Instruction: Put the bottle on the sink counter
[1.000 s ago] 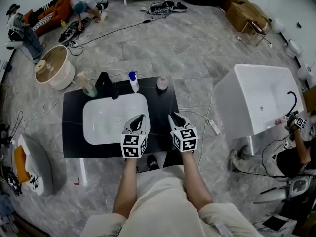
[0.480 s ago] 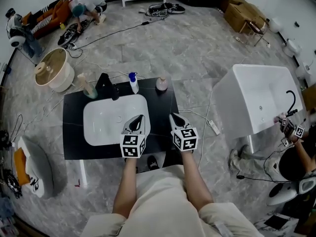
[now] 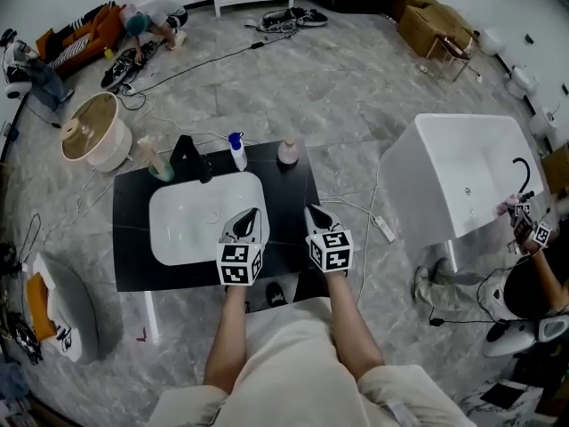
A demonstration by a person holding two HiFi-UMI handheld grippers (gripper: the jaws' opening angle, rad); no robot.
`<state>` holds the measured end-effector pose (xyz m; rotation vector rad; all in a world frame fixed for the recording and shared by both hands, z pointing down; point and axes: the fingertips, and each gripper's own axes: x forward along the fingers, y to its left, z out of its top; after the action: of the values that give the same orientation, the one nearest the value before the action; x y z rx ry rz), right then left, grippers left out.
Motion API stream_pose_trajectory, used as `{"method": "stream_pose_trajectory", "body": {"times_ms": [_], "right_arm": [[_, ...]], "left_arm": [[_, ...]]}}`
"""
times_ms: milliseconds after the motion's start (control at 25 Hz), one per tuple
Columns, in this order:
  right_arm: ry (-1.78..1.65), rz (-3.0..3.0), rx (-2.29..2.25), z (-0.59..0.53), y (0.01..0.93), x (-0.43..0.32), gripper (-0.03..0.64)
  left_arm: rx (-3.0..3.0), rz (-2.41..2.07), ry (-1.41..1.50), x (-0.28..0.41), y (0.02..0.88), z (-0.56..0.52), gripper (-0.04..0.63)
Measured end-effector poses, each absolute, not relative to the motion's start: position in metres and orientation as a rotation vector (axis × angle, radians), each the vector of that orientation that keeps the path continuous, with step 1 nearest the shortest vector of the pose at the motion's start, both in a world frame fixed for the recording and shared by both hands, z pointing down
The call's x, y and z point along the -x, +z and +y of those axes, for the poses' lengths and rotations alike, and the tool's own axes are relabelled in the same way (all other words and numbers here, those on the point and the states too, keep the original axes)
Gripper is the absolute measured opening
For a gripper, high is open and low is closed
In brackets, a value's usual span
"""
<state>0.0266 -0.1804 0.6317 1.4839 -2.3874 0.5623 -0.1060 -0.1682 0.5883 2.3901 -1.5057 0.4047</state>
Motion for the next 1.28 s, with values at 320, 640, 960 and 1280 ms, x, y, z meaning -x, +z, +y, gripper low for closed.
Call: {"method": "stream_pose_trajectory", "body": {"times_ms": [320,640,960,1280], "right_arm": [[0.530,-2.374,-1.527,-0.177,0.628,-0.037,0.005],[0.529,-2.376,-1.517,-0.176,0.629,-0.038,0.005],[0.526,-2.384,-1.501,-0.177,0.626,-0.036,0.005],[0.532,-2.379,-1.496,-0.175,0.629,-0.036,0.005]], "left_arm": [[-2.399,-1.486,0.415,0.097,0.590,-0.163,0.006],[-2.404,-1.483,0.428,0.095,0.591,-0.161,0.006],[-2.408,-1.485,0.431,0.094,0.589,-0.161,0.006],[-2.410,-1.490,0.442,0.095,0.586,-0.162,0.006]]}}
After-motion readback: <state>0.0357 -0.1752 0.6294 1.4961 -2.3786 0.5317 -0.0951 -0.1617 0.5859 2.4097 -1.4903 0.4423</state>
